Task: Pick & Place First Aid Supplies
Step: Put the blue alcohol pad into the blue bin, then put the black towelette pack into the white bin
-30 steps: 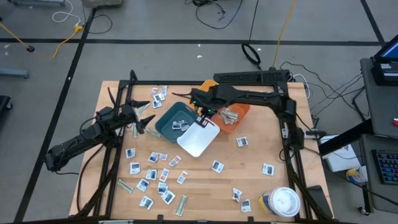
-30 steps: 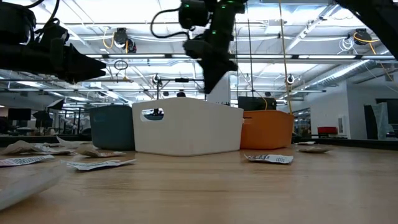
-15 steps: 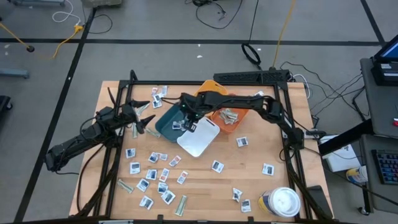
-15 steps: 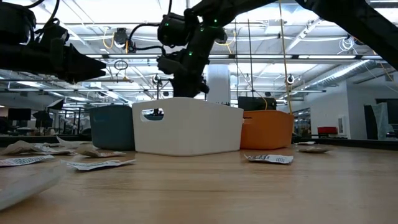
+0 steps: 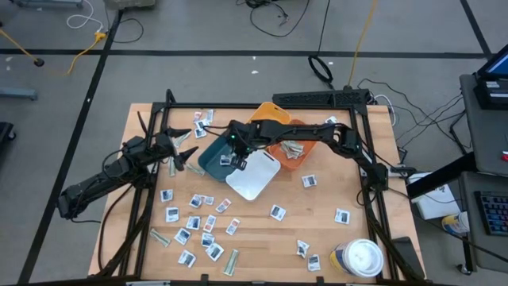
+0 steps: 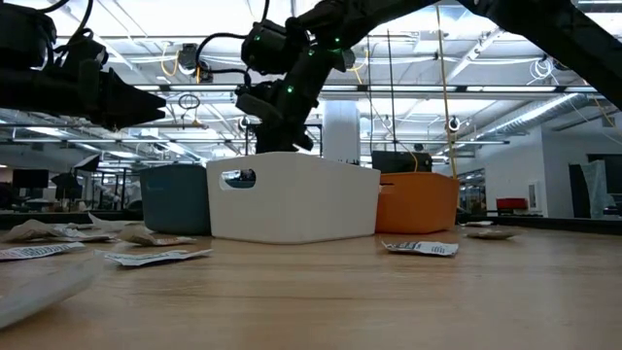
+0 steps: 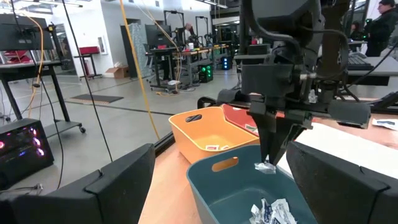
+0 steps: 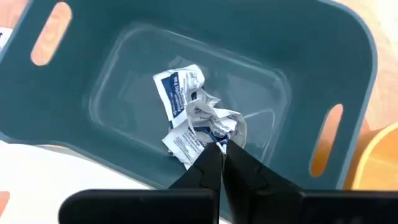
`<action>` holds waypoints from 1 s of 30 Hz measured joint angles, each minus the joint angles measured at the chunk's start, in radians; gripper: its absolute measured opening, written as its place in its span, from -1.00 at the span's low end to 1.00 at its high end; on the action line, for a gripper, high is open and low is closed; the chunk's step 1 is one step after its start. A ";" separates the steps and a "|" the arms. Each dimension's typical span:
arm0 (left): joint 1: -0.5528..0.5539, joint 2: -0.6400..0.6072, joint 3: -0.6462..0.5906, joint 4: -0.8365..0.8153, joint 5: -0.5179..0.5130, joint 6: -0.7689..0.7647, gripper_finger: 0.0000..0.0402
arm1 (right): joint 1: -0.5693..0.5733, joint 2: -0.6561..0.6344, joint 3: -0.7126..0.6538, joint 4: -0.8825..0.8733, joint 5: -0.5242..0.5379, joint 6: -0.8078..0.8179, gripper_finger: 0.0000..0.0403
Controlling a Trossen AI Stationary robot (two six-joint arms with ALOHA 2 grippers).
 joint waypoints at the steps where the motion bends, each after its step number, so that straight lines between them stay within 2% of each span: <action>1: 0.000 0.000 0.000 0.000 0.000 0.000 0.83 | 0.000 0.000 -0.002 0.002 0.001 0.000 -1.00; 5: 0.000 0.000 0.000 0.000 0.000 0.000 0.83 | 0.001 0.000 -0.012 0.037 0.003 -0.001 -0.97; 9: 0.000 0.000 0.000 0.000 0.000 0.000 0.83 | 0.001 0.000 -0.012 0.074 0.003 -0.011 -0.83; 12: 0.000 0.000 0.000 0.000 0.000 0.000 0.83 | 0.000 0.000 -0.012 0.095 -0.014 -0.011 -0.63; 19: 0.000 0.000 0.000 0.000 0.000 0.000 0.83 | 0.000 0.000 -0.012 0.110 -0.021 -0.011 0.01; 22: 0.000 0.000 0.000 0.000 0.000 0.000 0.83 | 0.000 0.000 -0.012 0.109 -0.022 -0.009 0.18; 25: 0.000 0.000 0.000 0.000 0.000 0.000 0.83 | -0.001 -0.025 -0.014 0.061 -0.022 0.012 0.26; 30: 0.000 0.000 0.000 0.000 0.000 0.000 0.83 | -0.009 -0.106 -0.012 -0.064 -0.024 0.095 0.28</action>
